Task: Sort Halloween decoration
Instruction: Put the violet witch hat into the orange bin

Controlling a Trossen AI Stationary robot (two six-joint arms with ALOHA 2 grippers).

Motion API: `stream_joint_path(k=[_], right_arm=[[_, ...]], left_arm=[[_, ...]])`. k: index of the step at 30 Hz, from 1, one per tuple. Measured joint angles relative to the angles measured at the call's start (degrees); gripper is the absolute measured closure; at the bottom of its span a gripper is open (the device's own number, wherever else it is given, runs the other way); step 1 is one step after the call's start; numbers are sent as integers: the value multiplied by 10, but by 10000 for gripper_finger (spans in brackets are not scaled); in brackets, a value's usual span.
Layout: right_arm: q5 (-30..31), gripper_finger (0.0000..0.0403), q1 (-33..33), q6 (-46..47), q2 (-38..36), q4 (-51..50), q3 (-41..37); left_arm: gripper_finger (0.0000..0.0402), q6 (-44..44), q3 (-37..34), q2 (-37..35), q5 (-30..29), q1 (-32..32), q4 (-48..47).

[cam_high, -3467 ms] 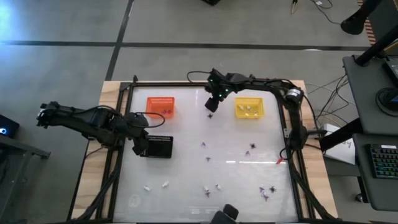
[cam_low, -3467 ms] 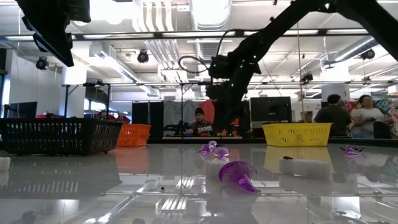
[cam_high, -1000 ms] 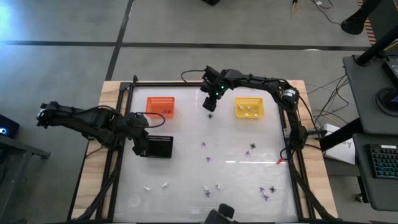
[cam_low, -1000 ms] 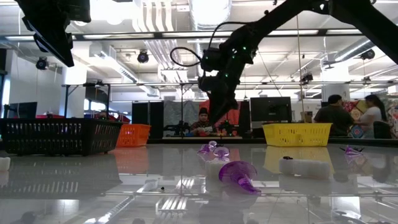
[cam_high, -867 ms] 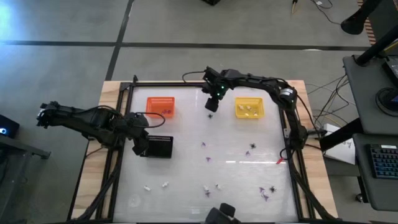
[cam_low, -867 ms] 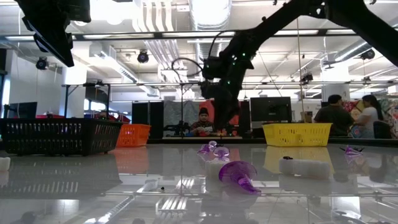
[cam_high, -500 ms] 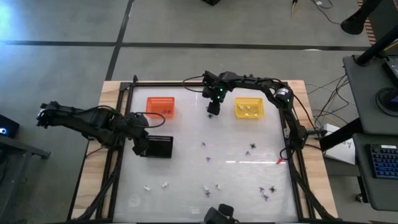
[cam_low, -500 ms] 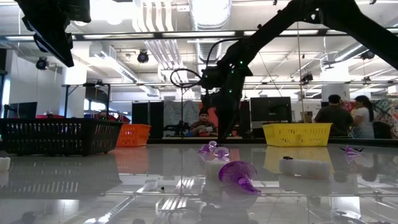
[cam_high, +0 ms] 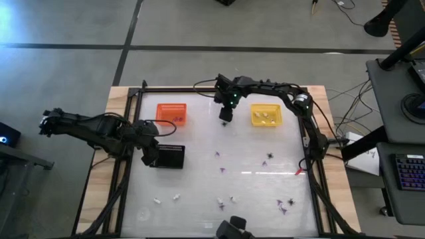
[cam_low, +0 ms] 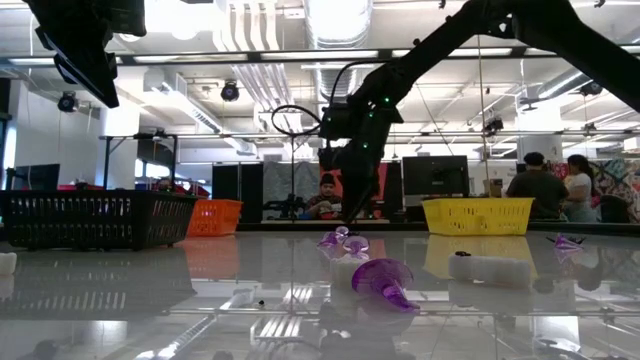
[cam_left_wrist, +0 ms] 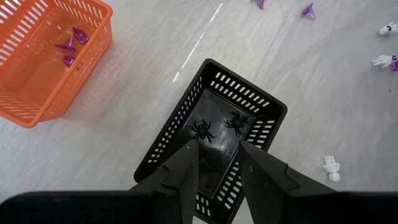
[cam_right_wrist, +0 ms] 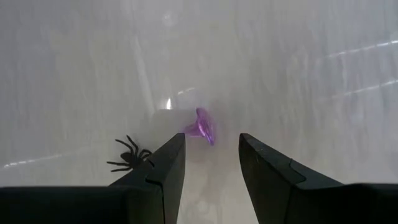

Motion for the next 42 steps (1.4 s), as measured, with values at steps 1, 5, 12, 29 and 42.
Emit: stream_joint_path(k=[1, 5, 12, 29, 42], right_arm=[[0, 261, 0, 0, 0, 0, 0], [0, 261, 1, 0, 5, 5, 0], [4, 261, 2, 0, 27, 7, 0], [5, 272, 2, -6, 29, 39, 8], [-2, 365, 2, 16, 43, 31, 13]], left_arm=[[306, 0, 0, 0, 0, 0, 0], [306, 0, 0, 0, -1, 0, 0], [306, 0, 0, 0, -1, 0, 2], [306, 0, 0, 17, -2, 0, 2], [306, 0, 0, 18, -2, 0, 2]])
